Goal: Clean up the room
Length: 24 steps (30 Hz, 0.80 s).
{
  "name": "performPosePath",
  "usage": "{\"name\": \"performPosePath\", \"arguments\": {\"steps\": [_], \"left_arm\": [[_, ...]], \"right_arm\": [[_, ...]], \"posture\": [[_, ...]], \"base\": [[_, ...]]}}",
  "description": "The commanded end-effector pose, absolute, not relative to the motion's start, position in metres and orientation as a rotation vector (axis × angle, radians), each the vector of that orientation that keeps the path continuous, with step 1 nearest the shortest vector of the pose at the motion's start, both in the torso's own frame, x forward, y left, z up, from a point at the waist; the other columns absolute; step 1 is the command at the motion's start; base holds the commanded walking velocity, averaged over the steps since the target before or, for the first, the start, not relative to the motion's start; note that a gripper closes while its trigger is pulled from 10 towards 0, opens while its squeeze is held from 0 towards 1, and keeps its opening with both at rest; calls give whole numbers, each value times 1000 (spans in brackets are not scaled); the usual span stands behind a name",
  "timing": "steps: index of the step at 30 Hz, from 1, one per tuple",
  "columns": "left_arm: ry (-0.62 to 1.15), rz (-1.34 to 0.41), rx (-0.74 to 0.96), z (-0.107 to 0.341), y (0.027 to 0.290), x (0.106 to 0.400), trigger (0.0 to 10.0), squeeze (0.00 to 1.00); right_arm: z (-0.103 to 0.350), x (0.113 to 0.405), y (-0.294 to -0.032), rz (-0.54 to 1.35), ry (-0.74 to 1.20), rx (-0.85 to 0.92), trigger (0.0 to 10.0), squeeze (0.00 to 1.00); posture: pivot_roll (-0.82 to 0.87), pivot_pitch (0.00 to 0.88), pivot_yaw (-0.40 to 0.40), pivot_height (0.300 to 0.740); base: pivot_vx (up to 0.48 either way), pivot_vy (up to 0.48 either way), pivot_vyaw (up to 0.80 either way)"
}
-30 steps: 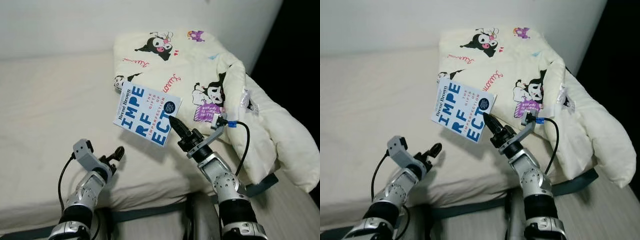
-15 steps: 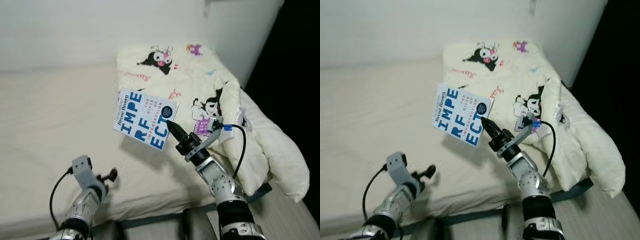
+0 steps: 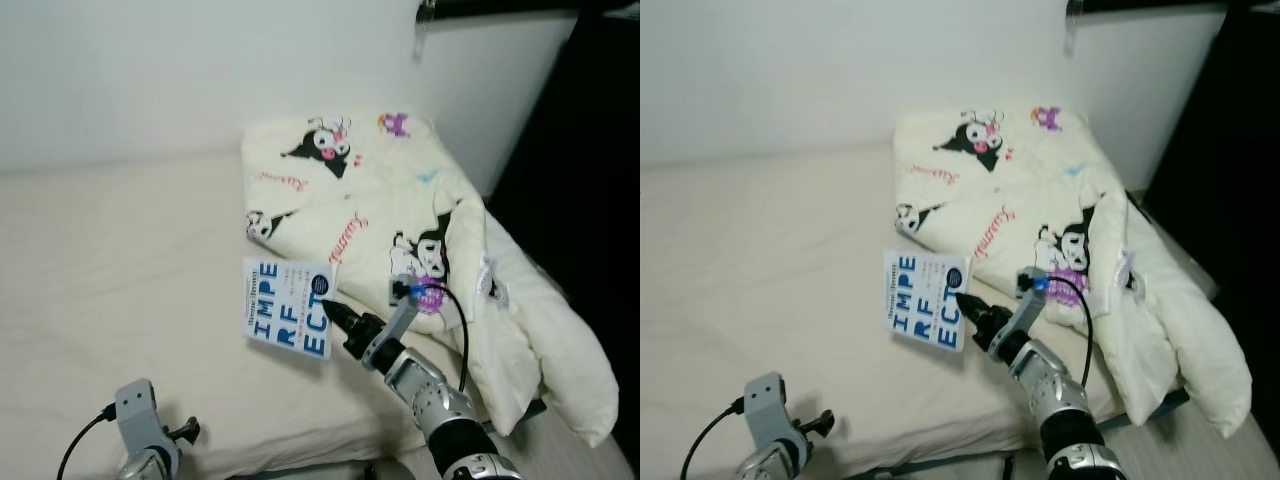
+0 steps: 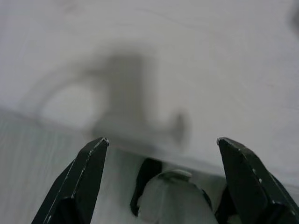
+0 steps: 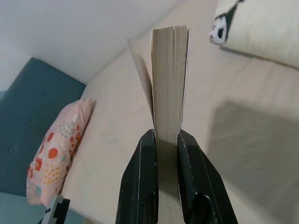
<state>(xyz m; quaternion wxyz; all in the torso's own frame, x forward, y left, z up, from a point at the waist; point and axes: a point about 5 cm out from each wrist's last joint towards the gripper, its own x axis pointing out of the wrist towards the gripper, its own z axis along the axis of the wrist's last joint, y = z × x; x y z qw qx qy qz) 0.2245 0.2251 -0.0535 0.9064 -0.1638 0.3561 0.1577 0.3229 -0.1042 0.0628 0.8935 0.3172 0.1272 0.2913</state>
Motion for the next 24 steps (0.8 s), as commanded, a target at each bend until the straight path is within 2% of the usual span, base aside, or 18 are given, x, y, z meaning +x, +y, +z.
{"name": "performPosePath", "arguments": {"steps": [1,8,12,14,15,16,19,24], "left_arm": [[819,365,-302,-65,233,203,10000,0],[953,392,-241,-83,235,168,10000,0],[974,384,-229,-85,234,163,10000,0],[985,372,-233,-87,231,160,10000,0],[983,364,-233,-87,229,161,10000,0],[983,364,-233,-87,229,161,10000,0],[969,335,-243,-87,222,167,10000,0],[963,283,-231,-86,214,171,10000,0]], "right_arm": [[52,317,-102,595,294,629,0,0],[30,306,-106,546,386,559,0,0],[26,304,-106,541,402,545,0,0],[15,298,-106,527,450,466,0,0],[3,290,-109,501,524,383,10000,0],[3,290,-109,501,524,383,10000,0],[-29,265,-123,440,712,137,10000,0],[-29,265,-128,411,717,187,10000,0]], "posture": [[-25,105,9,709],[-25,101,13,729],[-25,93,9,734],[-22,76,1,740],[-16,66,-9,740],[-16,66,-9,740],[-7,60,-17,740],[-7,59,-18,740]], "base": [[0,0,0],[0,0,0],[0,0,0],[0,0,0],[0,0,0],[0,0,0],[0,0,0],[0,0,800]]}}
